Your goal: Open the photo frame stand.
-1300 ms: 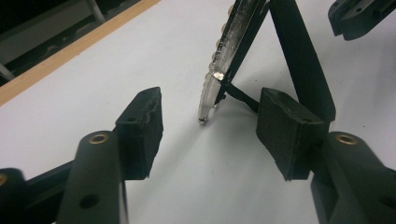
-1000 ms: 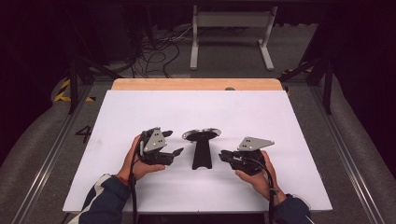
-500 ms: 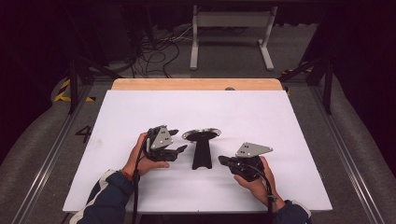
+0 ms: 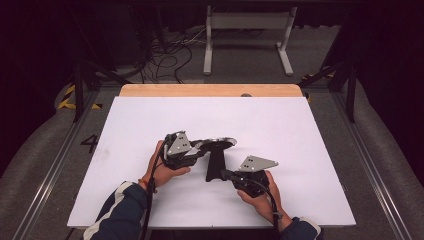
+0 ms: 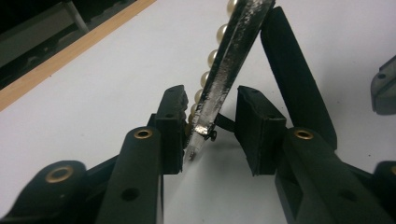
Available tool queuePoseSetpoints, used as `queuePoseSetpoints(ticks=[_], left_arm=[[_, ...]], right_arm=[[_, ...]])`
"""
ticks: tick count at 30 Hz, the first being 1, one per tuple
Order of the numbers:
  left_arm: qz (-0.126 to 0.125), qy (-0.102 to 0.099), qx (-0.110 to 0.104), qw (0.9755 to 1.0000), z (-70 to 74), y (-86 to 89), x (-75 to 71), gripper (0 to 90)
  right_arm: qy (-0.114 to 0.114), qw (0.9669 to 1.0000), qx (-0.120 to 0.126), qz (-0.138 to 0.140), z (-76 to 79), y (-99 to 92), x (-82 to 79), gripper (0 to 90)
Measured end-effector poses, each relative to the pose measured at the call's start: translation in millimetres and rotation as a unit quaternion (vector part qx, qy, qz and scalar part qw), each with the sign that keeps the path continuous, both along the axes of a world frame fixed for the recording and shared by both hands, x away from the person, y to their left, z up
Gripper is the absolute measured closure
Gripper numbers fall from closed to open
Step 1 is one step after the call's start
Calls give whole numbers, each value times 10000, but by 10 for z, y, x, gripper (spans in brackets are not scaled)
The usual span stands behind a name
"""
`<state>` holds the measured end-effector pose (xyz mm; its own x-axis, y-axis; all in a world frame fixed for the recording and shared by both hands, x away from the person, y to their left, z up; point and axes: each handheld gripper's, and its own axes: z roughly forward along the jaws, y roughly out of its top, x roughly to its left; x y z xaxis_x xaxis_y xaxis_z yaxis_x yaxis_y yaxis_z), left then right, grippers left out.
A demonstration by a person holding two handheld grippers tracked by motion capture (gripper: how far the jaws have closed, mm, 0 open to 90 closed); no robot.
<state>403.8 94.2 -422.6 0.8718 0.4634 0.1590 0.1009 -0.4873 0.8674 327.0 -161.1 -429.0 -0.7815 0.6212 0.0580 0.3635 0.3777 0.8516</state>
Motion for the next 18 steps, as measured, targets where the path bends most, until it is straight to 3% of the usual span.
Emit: queuePoseSetpoints(ticks=[3,9,14,18], left_arm=[[-9,28,-57,10000,-4,16,9,687],[47,-41,59,10000,8,-5,-26,699],[89,-105,141,9998,12,-26,-58,713],[101,-108,207,9997,19,-28,-79,718]], right_arm=[[-53,10000,14,12,-17,82,3,900],[1,9999,79,-135,-114,254,37,900],[-112,9996,136,-204,-165,400,35,900],[-162,9993,47,-340,-221,506,33,900]])
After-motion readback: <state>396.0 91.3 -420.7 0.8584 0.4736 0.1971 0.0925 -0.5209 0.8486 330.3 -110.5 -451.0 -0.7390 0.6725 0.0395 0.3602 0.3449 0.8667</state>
